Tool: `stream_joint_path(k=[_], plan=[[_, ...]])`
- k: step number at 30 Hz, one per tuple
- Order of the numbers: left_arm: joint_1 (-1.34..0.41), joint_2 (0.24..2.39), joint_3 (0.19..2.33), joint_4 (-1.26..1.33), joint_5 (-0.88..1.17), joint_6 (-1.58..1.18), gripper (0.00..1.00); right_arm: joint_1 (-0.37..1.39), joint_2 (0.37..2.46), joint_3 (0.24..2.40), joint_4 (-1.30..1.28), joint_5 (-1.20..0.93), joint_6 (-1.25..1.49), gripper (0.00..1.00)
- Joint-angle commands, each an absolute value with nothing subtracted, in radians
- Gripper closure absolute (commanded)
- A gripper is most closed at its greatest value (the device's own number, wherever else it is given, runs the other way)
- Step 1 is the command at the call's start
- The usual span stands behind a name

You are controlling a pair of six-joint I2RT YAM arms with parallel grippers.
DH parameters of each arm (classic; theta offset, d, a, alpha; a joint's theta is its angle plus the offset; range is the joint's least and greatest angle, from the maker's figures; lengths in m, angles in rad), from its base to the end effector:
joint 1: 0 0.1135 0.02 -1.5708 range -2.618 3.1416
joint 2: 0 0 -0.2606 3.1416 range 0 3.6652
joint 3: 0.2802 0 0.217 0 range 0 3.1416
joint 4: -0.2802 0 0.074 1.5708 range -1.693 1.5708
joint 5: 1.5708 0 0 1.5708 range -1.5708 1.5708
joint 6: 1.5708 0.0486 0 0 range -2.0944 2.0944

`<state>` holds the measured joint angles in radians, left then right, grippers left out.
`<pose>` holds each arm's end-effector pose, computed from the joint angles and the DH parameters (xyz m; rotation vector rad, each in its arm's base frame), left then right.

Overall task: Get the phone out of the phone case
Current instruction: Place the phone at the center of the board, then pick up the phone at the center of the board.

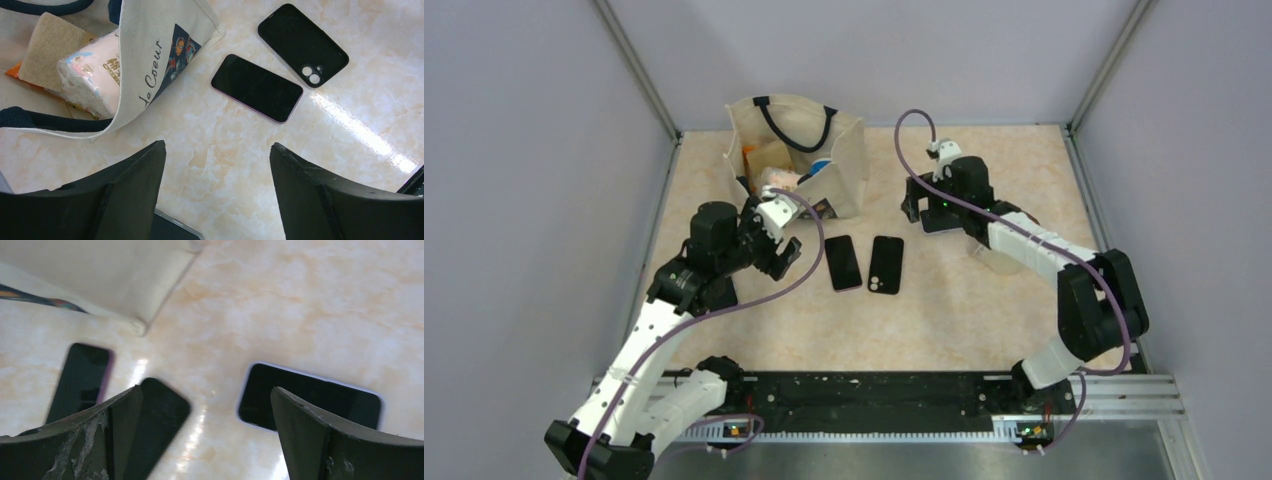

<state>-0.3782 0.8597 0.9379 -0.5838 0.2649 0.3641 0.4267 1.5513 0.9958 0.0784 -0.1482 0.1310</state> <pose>0.1430 -0.0705 0.3285 0.8992 1.8637 -0.2834 0.2994 0.1440 0.2590 -0.3988 2.0407 0.4963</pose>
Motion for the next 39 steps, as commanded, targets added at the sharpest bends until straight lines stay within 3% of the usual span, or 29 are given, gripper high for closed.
stream_joint_path(k=[1,13,19,39], plan=[[-0.373,0.863,0.936,-0.519,0.285,0.342,0.18,0.355,1.580,1.112,-0.095,-0.087,-0.033,0.01],[-0.373,0.845,0.926,-0.530,0.286,0.347,0.13,0.267,1.916,1.498,-0.357,-0.005,-0.181,0.01],[-0.374,0.836,0.924,-0.541,0.298,0.355,0.13,0.191,2.090,1.703,-0.500,-0.097,-0.176,0.01],[-0.373,0.833,0.908,-0.537,0.324,0.357,0.12,0.127,2.183,1.661,-0.596,-0.324,-0.104,0.05]])
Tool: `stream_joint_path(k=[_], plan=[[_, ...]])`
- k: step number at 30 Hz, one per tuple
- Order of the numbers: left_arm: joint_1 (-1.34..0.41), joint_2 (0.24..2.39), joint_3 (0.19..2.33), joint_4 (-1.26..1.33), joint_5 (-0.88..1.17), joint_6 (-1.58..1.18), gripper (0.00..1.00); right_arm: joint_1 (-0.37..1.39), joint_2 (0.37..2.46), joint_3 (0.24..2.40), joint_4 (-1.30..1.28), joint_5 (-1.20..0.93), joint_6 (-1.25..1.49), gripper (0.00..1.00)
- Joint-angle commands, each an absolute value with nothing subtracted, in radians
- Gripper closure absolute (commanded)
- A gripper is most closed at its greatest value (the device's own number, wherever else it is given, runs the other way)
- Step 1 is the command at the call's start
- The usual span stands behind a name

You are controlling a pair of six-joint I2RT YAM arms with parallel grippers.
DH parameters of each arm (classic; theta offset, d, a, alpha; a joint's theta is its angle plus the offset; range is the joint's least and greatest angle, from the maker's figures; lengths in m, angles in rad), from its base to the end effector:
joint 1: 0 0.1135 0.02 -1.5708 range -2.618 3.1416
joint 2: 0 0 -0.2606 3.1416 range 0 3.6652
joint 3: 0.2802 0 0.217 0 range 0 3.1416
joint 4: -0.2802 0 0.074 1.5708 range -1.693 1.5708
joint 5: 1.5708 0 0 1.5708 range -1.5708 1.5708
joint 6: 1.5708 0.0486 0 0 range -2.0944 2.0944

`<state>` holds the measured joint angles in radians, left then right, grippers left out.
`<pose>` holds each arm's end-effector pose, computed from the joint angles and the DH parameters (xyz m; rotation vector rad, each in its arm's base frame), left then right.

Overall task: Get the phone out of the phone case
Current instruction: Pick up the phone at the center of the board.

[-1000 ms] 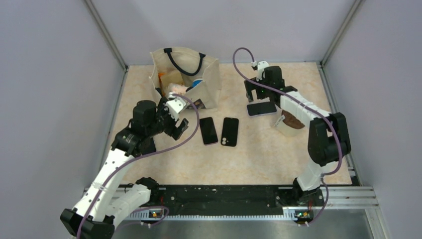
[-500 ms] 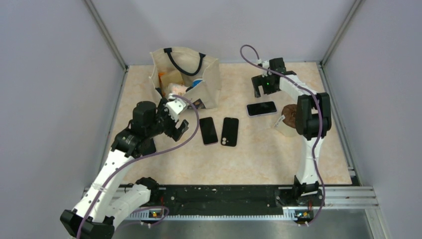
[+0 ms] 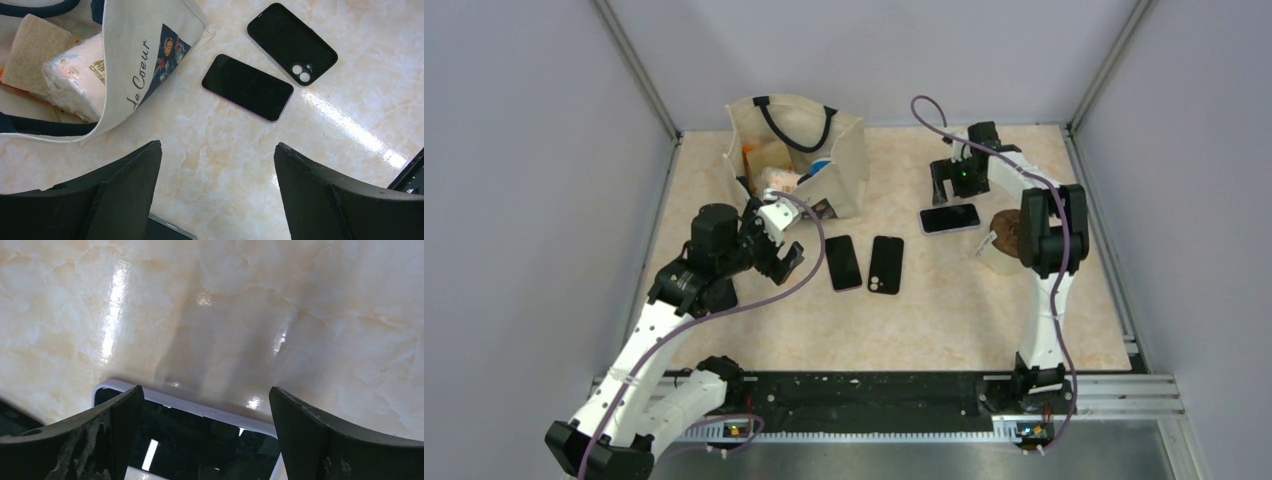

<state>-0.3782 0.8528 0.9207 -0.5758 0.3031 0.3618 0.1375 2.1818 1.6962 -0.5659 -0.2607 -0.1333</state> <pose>0.1412 -0.0717 0.3252 0.9178 1.8546 -0.3247 0.4361 0.0730 0.1777 -0.4412 2.5673 0.3427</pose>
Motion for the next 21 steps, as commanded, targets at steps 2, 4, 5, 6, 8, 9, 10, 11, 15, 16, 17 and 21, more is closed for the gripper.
stream_joint_path(k=[2,4,5,6,8,9,10,11,15,16,17,21], plan=[[-0.373,0.831,0.907,-0.538,0.325,0.359,0.12,0.127,2.166,1.628,-0.595,-0.334,-0.104,0.06],[-0.373,0.832,0.907,-0.538,0.326,0.359,0.12,0.127,2.147,1.595,-0.597,-0.347,-0.104,0.06],[-0.374,0.831,0.907,-0.540,0.327,0.359,0.12,0.127,2.135,1.577,-0.598,-0.353,-0.106,0.06],[-0.373,0.832,0.907,-0.541,0.327,0.360,0.12,0.127,2.123,1.561,-0.598,-0.358,-0.108,0.06],[-0.374,0.830,0.905,-0.543,0.327,0.363,0.12,0.127,2.100,1.526,-0.600,-0.369,-0.115,0.06],[-0.374,0.829,0.904,-0.545,0.327,0.364,0.12,0.127,2.088,1.511,-0.601,-0.375,-0.121,0.06],[-0.374,0.827,0.903,-0.545,0.326,0.365,0.12,0.127,2.078,1.496,-0.603,-0.385,-0.127,0.06],[-0.373,0.825,0.901,-0.545,0.327,0.367,0.12,0.127,2.068,1.481,-0.607,-0.393,-0.132,0.06],[-0.374,0.819,0.899,-0.551,0.325,0.368,0.12,0.127,2.020,1.421,-0.616,-0.412,-0.165,0.07],[-0.374,0.818,0.899,-0.551,0.324,0.369,0.12,0.127,2.007,1.404,-0.616,-0.414,-0.172,0.07],[-0.374,0.816,0.899,-0.552,0.324,0.370,0.12,0.127,1.995,1.384,-0.617,-0.418,-0.180,0.07],[-0.373,0.816,0.898,-0.552,0.325,0.371,0.12,0.128,1.940,1.332,-0.617,-0.448,-0.216,0.07]])
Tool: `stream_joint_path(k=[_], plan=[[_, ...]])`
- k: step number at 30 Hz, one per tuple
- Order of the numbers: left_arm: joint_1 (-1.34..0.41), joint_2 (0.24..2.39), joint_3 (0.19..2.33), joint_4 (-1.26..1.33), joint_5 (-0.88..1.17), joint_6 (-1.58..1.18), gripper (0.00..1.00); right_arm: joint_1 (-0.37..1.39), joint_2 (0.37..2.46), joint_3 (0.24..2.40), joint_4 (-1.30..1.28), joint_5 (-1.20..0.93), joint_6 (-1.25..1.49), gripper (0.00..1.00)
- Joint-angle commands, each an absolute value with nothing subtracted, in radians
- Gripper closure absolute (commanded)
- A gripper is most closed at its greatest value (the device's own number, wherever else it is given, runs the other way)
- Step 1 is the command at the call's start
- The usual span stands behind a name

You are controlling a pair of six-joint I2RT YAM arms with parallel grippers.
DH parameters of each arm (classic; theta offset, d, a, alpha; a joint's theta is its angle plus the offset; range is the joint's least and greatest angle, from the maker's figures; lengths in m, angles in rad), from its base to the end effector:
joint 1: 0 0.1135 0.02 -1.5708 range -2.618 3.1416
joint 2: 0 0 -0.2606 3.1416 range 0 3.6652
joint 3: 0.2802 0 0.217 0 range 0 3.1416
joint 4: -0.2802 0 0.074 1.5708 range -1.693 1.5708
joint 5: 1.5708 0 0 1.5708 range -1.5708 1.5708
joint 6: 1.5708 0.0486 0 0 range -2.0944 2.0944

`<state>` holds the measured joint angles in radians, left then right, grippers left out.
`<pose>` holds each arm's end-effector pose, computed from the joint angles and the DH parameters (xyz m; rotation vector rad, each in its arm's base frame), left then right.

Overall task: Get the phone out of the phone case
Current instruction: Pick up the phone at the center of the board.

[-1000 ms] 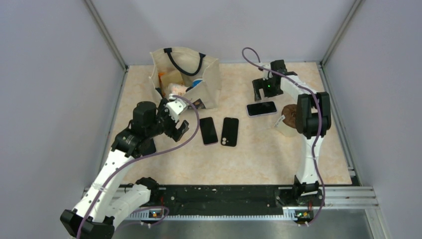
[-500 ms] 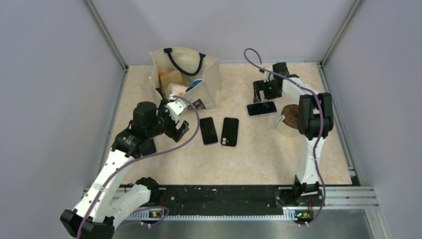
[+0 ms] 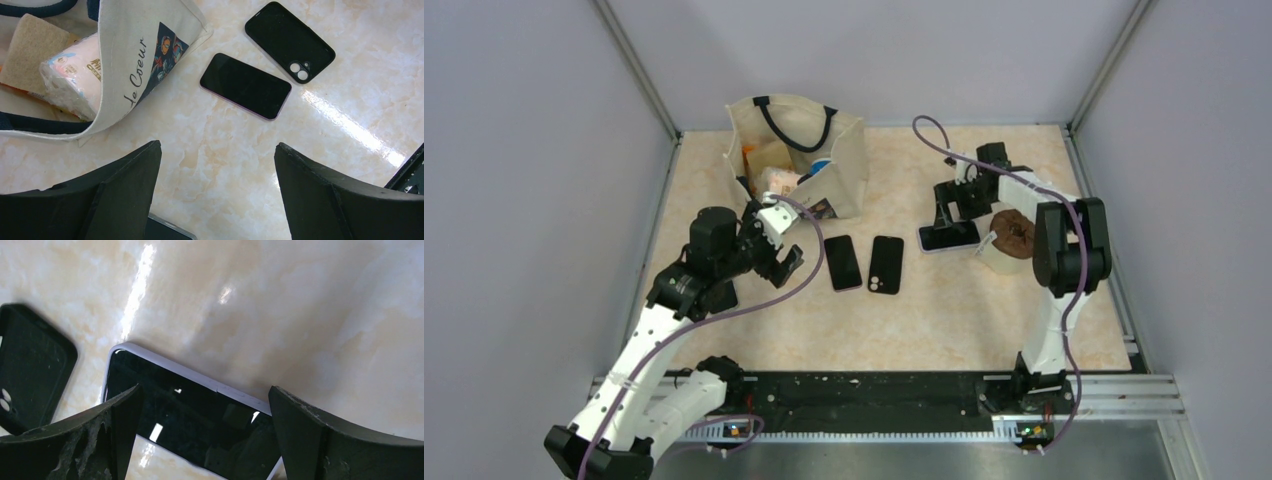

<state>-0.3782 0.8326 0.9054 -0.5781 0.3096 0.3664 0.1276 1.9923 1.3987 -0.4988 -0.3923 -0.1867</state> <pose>0.1372 -0.0704 0.3231 0.9247 1.8476 -0.3282 0.3823 0.0678 0.1788 -0.5335 2.5589 0.4997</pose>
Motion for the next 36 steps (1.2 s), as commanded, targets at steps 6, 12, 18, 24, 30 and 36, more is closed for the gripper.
stream_joint_path(k=[6,12,18,24,30,36], plan=[[-0.373,0.817,0.899,-0.556,0.335,0.371,0.11,0.127,1.881,1.298,-0.647,-0.485,-0.359,0.01],[-0.373,0.819,0.896,-0.557,0.340,0.372,0.11,0.127,1.871,1.300,-0.706,-0.481,-0.540,0.01],[-0.374,0.822,0.898,-0.566,0.335,0.382,0.11,0.136,1.836,1.292,-0.757,-0.511,-0.707,0.01],[-0.373,0.831,0.900,-0.570,0.336,0.387,0.11,0.160,1.775,1.250,-0.799,-0.556,-0.822,0.01],[-0.374,0.836,0.902,-0.572,0.341,0.389,0.11,0.203,1.752,1.198,-0.820,-0.542,-0.863,0.01],[-0.374,0.834,0.906,-0.580,0.348,0.392,0.11,0.217,1.714,1.188,-0.779,-0.521,-0.859,0.01]])
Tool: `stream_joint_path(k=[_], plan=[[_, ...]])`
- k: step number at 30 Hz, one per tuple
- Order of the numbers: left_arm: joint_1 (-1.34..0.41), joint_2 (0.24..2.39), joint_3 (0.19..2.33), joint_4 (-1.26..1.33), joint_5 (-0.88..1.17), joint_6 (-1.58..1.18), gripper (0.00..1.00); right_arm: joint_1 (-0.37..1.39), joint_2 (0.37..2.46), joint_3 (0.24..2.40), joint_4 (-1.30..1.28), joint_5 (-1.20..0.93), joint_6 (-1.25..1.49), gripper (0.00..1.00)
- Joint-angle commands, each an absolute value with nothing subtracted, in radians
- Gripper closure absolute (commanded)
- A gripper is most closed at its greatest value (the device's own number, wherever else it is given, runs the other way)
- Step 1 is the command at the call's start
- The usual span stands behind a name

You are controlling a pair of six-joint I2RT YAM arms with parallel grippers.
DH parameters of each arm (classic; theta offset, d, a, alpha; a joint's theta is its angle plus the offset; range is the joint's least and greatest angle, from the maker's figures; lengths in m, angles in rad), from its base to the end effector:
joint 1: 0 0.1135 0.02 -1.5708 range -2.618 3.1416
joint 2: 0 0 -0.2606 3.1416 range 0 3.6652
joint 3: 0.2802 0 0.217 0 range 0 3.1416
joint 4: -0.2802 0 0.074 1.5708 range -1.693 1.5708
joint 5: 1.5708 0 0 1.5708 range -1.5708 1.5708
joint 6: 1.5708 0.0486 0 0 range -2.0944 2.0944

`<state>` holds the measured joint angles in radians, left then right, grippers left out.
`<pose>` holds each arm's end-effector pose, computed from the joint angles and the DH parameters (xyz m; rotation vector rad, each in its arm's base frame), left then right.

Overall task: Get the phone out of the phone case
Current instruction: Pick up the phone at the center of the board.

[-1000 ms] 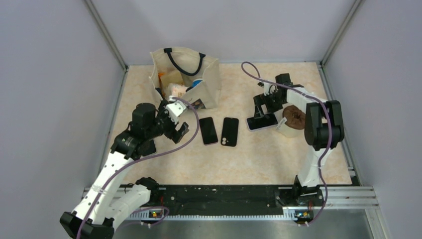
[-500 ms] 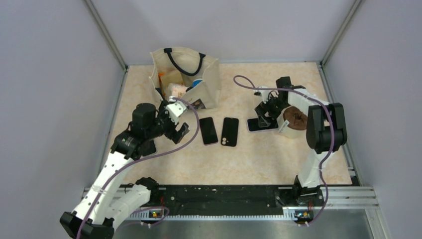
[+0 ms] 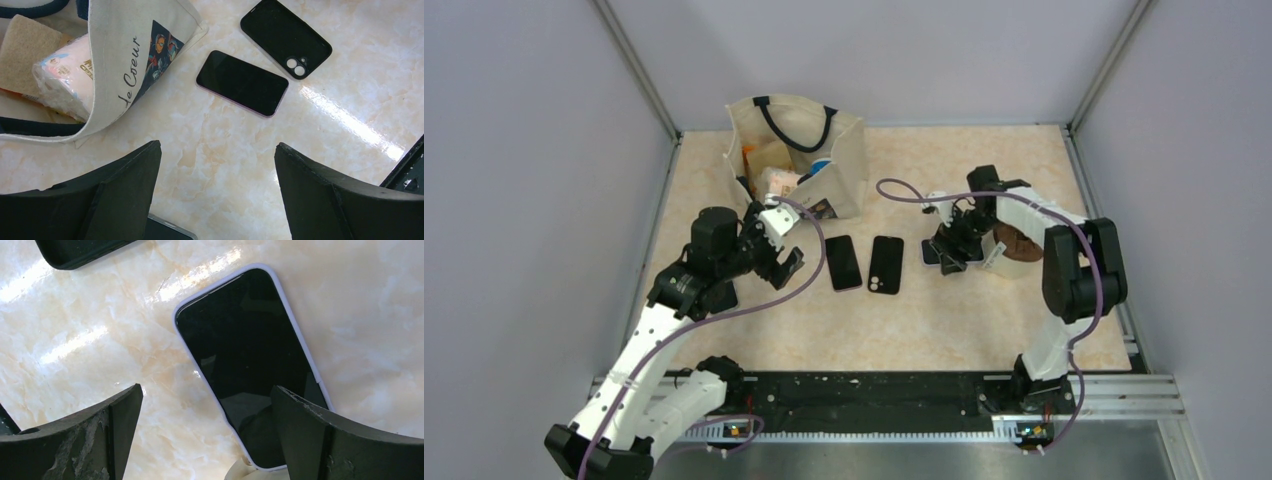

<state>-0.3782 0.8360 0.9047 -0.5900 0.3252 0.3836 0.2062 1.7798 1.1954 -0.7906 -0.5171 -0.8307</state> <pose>0.1367 -0.0710 0.3213 0.9521 1.8487 -0.3364 0.2924 0.0857 0.1894 -1.4178 2.3417 0.6062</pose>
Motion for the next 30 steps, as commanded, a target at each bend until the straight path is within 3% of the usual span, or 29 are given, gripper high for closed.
stream_joint_path(k=[1,11,30], plan=[[-0.374,0.834,0.907,-0.583,0.348,0.393,0.11,0.222,1.700,1.186,-0.770,-0.515,-0.862,0.01],[-0.373,0.828,0.899,-0.586,0.348,0.408,0.11,0.321,1.554,1.075,-0.639,-0.272,-1.020,0.01],[-0.374,0.839,0.908,-0.586,0.318,0.420,0.11,0.318,1.763,1.177,-0.674,-0.187,-1.254,0.01]])
